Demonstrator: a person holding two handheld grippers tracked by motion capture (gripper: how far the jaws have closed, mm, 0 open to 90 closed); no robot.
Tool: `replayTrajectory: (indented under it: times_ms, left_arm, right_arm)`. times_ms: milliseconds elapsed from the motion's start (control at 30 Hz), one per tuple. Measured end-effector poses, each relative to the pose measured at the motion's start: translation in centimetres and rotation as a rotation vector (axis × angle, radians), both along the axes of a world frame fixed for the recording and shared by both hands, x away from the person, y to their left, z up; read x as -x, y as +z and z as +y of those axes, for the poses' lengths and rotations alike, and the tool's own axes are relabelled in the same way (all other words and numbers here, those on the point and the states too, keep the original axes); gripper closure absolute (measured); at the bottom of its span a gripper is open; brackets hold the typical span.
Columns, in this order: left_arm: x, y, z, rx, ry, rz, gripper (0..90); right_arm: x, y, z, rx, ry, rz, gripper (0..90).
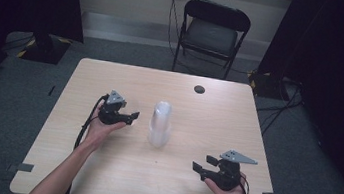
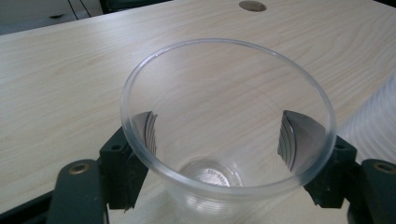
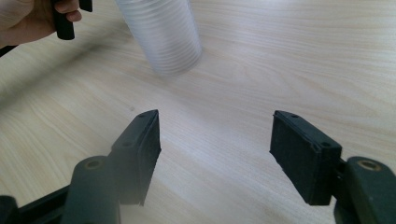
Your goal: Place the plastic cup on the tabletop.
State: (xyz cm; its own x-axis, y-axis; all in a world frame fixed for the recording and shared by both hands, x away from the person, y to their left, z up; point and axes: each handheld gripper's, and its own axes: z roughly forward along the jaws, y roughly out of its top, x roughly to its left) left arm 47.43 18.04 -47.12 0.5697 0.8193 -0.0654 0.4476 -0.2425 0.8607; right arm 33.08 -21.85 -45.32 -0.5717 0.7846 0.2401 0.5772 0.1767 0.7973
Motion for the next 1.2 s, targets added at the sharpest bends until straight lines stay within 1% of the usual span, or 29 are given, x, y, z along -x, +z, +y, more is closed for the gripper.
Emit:
replayTrajectory:
  times_ms: [33,67,100,133,167,200,233,267,400,467,500,567,600,633,700,767,833,867,900,967,1067,1100,1133,1167,1200]
  left_arm:
    - [0.0,0.0,0.0,-0.003,-0.004,0.005,25.4]
    - [-0.1,-0.1,0.1,0.001,-0.002,0.021,24.5]
    - [-0.1,-0.1,0.1,0.001,-0.002,0.021,24.1]
    - [-0.1,-0.2,0.1,0.01,-0.002,0.046,23.7]
    - [-0.1,-0.2,0.1,0.01,-0.004,0.057,22.4]
    - [-0.1,-0.3,0.1,0.014,-0.001,0.066,20.7]
    - [-0.1,-0.3,0.1,0.008,0.001,0.071,19.7]
    - [-0.1,-0.3,0.2,0.016,-0.004,0.076,19.5]
    - [0.1,-0.1,0.4,0.015,-0.005,0.077,16.9]
    - [0.3,0.3,0.6,0.02,-0.003,0.058,16.9]
    - [0.3,0.3,0.6,0.02,-0.003,0.058,16.9]
    - [0.7,0.6,0.6,-0.036,-0.024,0.054,16.6]
    - [0.8,0.7,0.7,-0.051,-0.026,0.059,16.3]
    - [0.9,0.7,0.8,-0.043,-0.029,0.059,16.2]
    - [1.0,0.8,1.1,-0.032,-0.028,0.074,16.2]
    - [1.2,1.0,1.4,-0.04,-0.038,0.081,16.2]
    - [1.4,1.2,1.6,-0.047,-0.047,0.078,16.1]
    - [1.7,1.2,1.7,-0.041,-0.035,0.064,16.1]
    - [1.7,1.2,1.7,-0.041,-0.035,0.064,16.2]
    - [2.3,1.3,2.0,-0.05,-0.045,0.062,16.2]
    - [2.7,1.4,2.2,-0.052,-0.043,0.058,16.5]
    - [2.9,1.4,2.3,-0.044,-0.041,0.068,16.6]
    - [3.3,1.7,2.5,-0.049,-0.035,0.083,16.7]
    - [3.5,1.8,2.6,-0.039,-0.036,0.077,17.0]
    - [3.7,1.9,2.7,-0.034,-0.037,0.061,18.4]
  right_arm:
    - [0.0,0.0,0.0,0.001,-0.001,0.0,33.1]
    - [0.0,0.0,0.0,0.001,-0.001,0.001,33.1]
    - [0.0,0.0,0.0,0.001,-0.001,0.0,33.1]
    - [0.0,0.0,0.0,0.001,0.0,0.0,33.1]
    - [0.0,0.0,0.0,0.002,0.0,-0.001,33.1]
    - [0.0,0.0,0.0,0.001,-0.001,0.0,33.1]
    - [0.0,0.0,0.0,0.001,-0.002,0.001,33.1]
    - [0.0,0.0,0.0,0.001,-0.002,0.0,33.1]
    - [0.0,0.0,-0.1,-0.003,-0.006,-0.005,33.1]
    - [0.0,0.0,-0.2,-0.001,-0.007,-0.004,33.1]
    - [0.0,0.0,-0.2,-0.001,-0.008,-0.003,33.1]
    - [0.0,0.0,-0.2,-0.001,-0.01,-0.003,33.1]
    - [0.0,0.1,-0.3,-0.001,-0.01,-0.005,33.1]
    - [0.0,0.1,-0.3,0.0,-0.011,-0.006,33.2]
    - [0.0,0.0,-0.3,0.001,-0.013,-0.005,33.1]
    - [0.0,0.1,-0.4,-0.001,-0.016,-0.003,33.1]
    - [0.0,0.1,-0.4,-0.001,-0.019,-0.004,33.1]
    - [-0.1,0.0,-0.4,-0.001,-0.02,-0.004,33.1]
    - [-0.1,0.0,-0.4,-0.001,-0.02,-0.004,33.1]
    - [-0.2,0.0,-0.5,-0.002,-0.026,-0.004,33.4]
    - [-0.2,0.0,-0.6,0.001,-0.029,-0.004,33.4]
    - [-0.2,0.0,-0.6,0.001,-0.03,-0.002,33.4]
    - [-0.2,0.0,-0.6,0.0,-0.031,-0.003,33.4]
    - [-0.3,0.0,-0.6,-0.001,-0.032,-0.004,33.4]
    - [-0.3,0.0,-0.6,0.0,-0.034,-0.003,33.3]
